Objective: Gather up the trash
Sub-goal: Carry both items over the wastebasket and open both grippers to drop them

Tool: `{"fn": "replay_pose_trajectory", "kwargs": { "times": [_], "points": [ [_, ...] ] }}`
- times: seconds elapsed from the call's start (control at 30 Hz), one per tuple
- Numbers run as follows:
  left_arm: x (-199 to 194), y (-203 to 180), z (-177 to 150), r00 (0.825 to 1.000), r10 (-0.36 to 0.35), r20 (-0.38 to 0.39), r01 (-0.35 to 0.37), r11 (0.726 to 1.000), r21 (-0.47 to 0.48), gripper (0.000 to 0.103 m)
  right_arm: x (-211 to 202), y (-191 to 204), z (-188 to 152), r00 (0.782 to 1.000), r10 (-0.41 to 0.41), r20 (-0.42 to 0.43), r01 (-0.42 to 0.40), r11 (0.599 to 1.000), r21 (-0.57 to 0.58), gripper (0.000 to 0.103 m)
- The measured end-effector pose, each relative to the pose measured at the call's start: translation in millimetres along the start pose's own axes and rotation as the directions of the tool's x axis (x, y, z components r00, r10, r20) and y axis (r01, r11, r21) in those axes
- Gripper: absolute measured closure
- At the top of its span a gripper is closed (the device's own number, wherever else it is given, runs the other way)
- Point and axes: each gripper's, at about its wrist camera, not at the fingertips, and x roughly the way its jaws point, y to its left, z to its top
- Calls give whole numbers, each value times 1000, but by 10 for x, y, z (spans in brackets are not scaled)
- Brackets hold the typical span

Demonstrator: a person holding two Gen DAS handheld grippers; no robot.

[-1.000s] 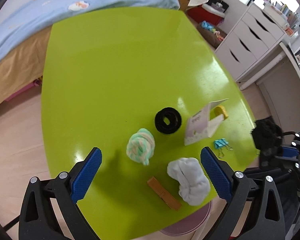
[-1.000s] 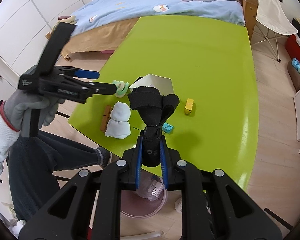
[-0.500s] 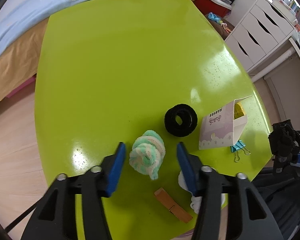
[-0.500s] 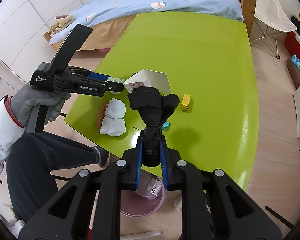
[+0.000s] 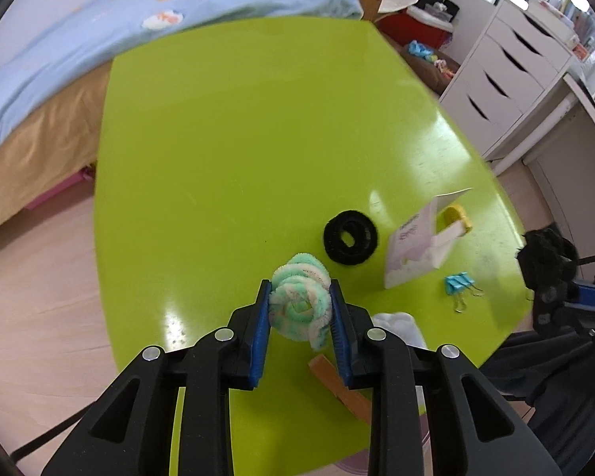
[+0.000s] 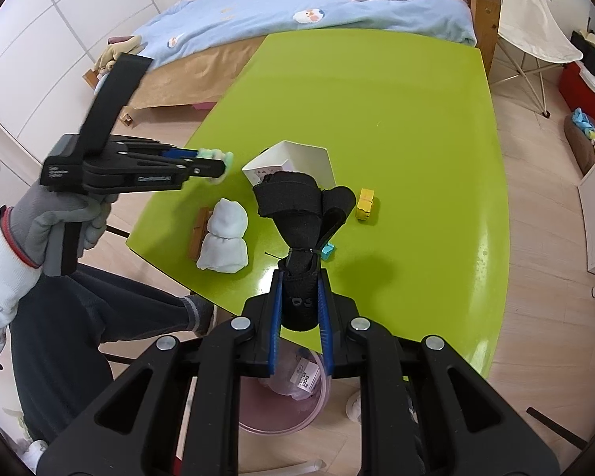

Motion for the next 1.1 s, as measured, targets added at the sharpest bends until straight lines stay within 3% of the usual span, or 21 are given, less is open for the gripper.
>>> {"fn": "replay_pose_trajectory", "kwargs": {
  "times": [0.3, 0.6, 0.83, 1.1],
  "points": [
    [-615, -281, -300, 992, -12, 129, 5, 998, 62, 76, -259, 181, -104, 997, -27, 69, 29, 999, -37, 87],
    [-1146, -613, -722, 969, -30, 244, 1, 993, 118, 76, -546, 363, -305, 991, -48, 127, 57, 996, -67, 87],
    [-1289, -795, -1027, 959, -49, 281, 10, 990, 137, 76, -718, 515, -527, 989, -25, 149, 35, 997, -69, 87],
    [-1260, -919, -1382, 961, -69, 267, 35, 991, 130, 76, -756, 674, -841, 991, -26, 134, 37, 996, -77, 87]
  ]
}}
